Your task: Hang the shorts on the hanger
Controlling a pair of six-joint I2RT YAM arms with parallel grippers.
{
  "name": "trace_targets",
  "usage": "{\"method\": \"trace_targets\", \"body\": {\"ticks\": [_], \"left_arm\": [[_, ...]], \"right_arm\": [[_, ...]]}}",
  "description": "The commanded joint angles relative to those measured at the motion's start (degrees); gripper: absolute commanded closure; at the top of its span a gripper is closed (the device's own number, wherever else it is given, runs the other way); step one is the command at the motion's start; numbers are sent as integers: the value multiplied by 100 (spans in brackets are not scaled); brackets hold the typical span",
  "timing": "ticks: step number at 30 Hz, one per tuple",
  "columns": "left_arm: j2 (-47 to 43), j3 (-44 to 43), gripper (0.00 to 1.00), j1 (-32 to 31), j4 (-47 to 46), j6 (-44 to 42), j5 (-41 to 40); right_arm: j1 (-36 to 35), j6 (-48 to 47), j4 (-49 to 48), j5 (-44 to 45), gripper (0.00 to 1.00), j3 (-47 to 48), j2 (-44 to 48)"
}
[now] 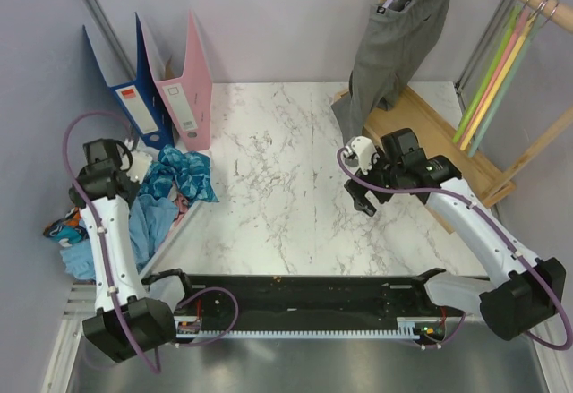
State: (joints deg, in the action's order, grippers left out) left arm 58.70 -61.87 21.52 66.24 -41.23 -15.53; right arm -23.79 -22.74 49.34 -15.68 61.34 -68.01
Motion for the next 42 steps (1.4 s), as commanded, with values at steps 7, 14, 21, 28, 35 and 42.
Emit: {"method": "trace_targets", "body": {"ticks": [7, 14, 21, 28, 35, 42], "left_arm": [[941, -4084, 98, -287, 1872, 71, 1526], [1407, -6161, 98, -2333, 2148, 598, 2369], [1645, -6251, 98, -2958, 984, 1389, 4997], [1566, -5022, 98, -3698, -1089, 1934, 6929], [1259, -3625, 98, -4041, -2089, 1796, 6686], [1162, -3077, 98, -4427, -2097, 1399, 7925]], "right_arm": [[-20, 50, -82, -75, 2, 326, 227], [-20, 296, -206, -101, 2, 422, 95], [-20, 446, -197, -128, 2, 659, -142], [-3, 622, -171, -31, 2, 739, -222], [6, 666, -144, -66, 2, 730, -248], [6, 604, -267, -295, 2, 704, -371]]}}
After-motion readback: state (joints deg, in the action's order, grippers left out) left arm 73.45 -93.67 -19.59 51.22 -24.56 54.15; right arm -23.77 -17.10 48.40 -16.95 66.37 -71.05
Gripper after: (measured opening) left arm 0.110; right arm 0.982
